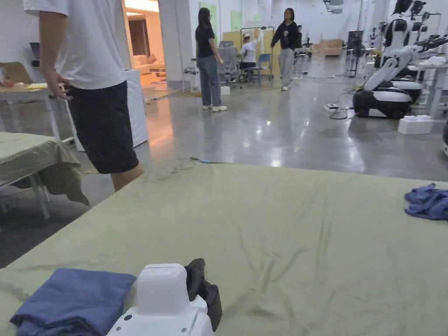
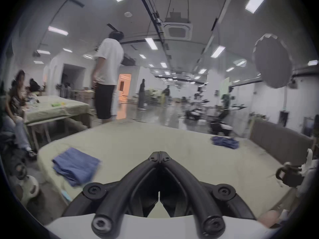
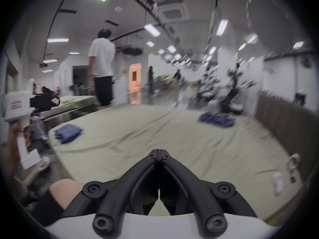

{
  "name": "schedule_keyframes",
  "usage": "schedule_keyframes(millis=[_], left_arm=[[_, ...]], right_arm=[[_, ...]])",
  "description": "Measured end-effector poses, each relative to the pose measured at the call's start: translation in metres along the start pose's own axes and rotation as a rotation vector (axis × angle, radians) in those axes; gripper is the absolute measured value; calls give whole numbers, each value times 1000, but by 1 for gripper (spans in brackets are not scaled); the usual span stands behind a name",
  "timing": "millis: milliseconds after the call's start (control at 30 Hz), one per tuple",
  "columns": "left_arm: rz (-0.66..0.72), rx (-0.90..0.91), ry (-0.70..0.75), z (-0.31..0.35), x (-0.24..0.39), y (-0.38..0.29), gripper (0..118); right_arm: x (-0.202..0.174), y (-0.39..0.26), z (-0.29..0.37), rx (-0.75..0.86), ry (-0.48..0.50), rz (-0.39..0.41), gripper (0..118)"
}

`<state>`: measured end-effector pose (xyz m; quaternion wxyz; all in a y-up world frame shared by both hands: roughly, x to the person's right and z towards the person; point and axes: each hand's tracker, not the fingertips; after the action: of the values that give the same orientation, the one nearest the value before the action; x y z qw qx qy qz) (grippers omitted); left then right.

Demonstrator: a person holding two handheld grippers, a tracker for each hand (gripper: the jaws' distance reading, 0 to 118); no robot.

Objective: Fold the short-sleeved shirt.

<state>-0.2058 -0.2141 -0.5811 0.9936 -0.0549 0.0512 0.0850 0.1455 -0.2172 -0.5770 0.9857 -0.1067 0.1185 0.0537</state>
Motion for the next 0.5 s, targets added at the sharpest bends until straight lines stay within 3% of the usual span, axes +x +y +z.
schedule_keyframes(millis=[67,133,233,333,500], left_arm=[[-144,-67,-15,1,38,-4,0],[-151,28,-64,18,57,-9,0],[-169,53,-113,38,76,-12,0],[-306,94,-38,49,83,-25,0],[-204,40,-66,60,70,-31,0]], right_arm=[[11,-4,15,36,-89,23,2],[13,-3,28,16,-155,16,2],[26,-9,55,64,-207,11,2],[30,-16,74,91,-234,22,2],[36,-21,89,112,-274,7,2]])
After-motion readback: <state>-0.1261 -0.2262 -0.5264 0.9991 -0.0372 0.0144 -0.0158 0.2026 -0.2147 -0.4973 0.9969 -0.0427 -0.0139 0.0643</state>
